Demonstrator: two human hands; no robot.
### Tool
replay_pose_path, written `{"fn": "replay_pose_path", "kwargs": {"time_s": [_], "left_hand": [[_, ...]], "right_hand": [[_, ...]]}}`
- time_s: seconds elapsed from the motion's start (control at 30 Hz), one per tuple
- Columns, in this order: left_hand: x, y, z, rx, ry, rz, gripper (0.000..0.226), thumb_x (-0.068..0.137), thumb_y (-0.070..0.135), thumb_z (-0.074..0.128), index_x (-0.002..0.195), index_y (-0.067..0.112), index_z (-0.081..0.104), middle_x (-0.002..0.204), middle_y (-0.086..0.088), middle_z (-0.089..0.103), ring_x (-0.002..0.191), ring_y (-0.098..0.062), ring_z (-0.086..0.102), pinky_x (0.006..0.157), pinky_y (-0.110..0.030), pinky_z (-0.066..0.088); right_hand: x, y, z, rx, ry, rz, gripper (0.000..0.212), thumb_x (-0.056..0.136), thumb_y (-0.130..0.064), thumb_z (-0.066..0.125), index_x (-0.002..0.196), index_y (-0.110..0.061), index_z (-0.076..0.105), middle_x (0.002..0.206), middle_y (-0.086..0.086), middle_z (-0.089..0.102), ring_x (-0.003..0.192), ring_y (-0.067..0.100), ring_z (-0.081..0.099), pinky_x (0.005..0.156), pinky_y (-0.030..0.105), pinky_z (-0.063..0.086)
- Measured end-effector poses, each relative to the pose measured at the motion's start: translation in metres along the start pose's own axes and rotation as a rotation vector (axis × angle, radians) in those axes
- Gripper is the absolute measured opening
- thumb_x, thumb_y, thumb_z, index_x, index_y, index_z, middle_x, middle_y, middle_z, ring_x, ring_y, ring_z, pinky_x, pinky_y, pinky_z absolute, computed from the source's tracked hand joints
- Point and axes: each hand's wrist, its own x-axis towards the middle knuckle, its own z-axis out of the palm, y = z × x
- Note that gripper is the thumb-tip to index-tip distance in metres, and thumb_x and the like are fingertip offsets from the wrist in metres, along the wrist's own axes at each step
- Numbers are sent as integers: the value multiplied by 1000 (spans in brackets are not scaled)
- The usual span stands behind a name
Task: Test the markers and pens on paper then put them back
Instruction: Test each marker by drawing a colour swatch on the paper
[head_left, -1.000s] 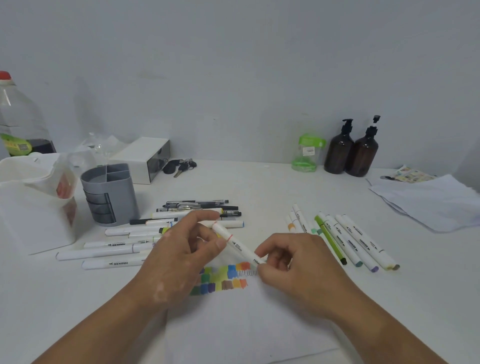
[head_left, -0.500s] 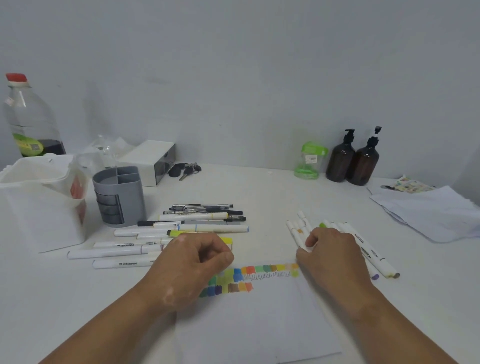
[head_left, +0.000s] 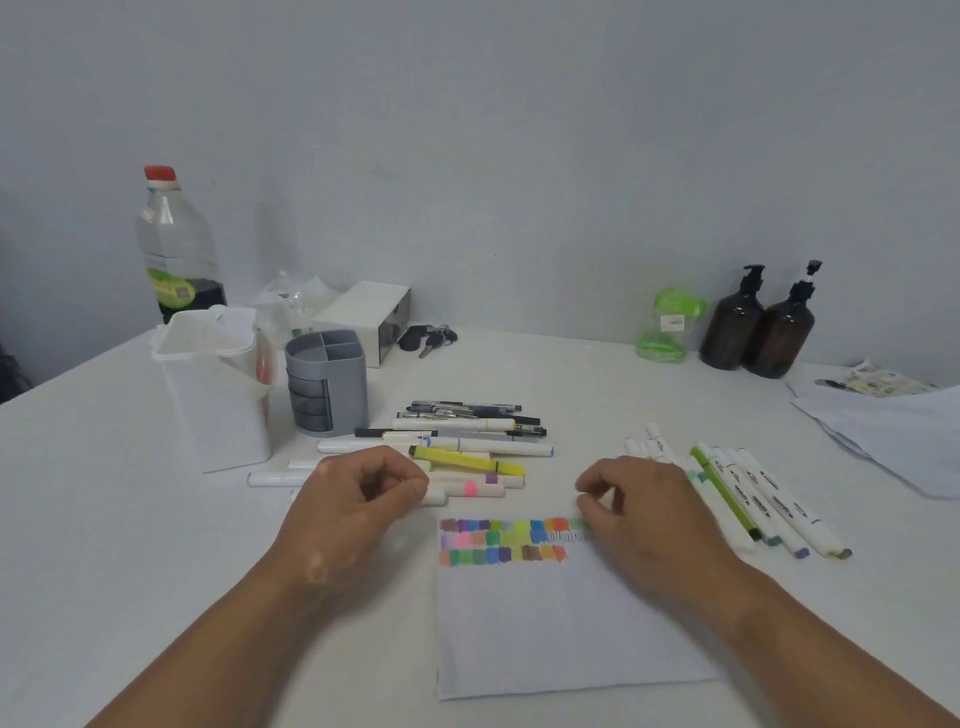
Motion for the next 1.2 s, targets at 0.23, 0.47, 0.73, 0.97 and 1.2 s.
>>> {"fn": "replay_pose_path", "kwargs": {"time_s": [0.23,0.47,0.73,0.97,1.2], "left_hand": [[-3,7,7,21,24,41,17,88,19,73,76,32,73,63,-2,62,61,-10,53,61,-31,45],[0,6,5,-14,68,19,13,89,20,72,76,25,74,62,-2,60,58,-9,49,62,-36,46],[2,4,5,-44,87,8,14,88,22,72,75,26,74,58,8,58,54,-5,47,59,-29,44],[1,5,6,-57,62,4,15,89,22,71,75,28,73,59,7,58,54,-4,47,57,-23,42],[1,14,17,-110,-14,-20,19,91,15,70,79,29,74,61,10,62,53,-1,50,57,-19,42]], "right_hand": [[25,-51,37,-55,-172,-238,24,97,-29,58,116,-30,72,110,-9,67,102,14,60,88,33,50],[47,-78,49,-230,-245,-339,23,98,-34,55,113,-30,72,99,-5,53,91,17,51,70,30,37],[50,-88,48,-414,-233,-379,18,93,-31,56,95,-22,71,95,0,64,86,23,59,66,31,40],[44,-54,14,-415,-233,-328,10,88,-34,58,96,-31,64,90,-8,68,84,18,59,67,30,41],[25,-8,-24,91,-247,-48,15,94,-28,65,99,-39,74,77,-21,66,69,0,56,61,13,43]]}}
